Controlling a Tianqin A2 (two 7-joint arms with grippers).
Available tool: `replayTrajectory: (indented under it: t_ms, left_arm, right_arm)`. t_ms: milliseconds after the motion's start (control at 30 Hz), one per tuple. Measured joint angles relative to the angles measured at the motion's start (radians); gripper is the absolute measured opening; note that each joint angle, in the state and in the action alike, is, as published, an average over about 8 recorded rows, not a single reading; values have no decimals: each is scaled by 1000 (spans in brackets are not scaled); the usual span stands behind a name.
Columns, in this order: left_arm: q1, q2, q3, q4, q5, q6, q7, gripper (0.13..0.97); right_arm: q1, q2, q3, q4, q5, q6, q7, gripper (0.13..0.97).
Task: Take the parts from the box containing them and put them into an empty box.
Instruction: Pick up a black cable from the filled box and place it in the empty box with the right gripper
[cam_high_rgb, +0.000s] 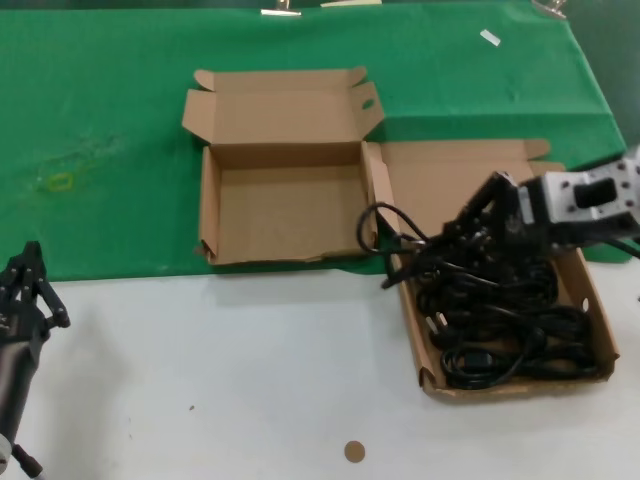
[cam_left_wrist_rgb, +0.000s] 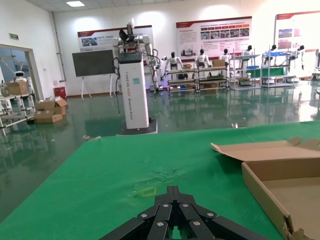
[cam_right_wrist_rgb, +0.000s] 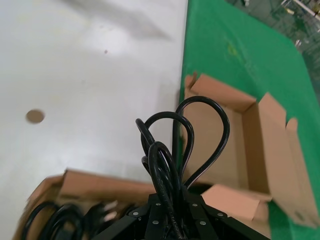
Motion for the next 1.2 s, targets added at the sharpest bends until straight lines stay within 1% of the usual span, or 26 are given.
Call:
replayTrajectory:
  t_ms: [167,400,867,1200]
  left_arm:
    - [0,0,0,0,0,0,0,144]
    - [0,0,0,0,0,0,0,144]
    - [0,0,0,0,0,0,0,144]
    - [0,0,0,0,0,0,0,144]
  right_arm:
    - [59,-66,-28,-26,-29,1,17,187]
    - [131,-177,-77,-101,-74,19,23,187]
    - [240,-396,-160,-304,-146,85,6,186]
    - [284,-491,-189,-460,-181,149,-43,186]
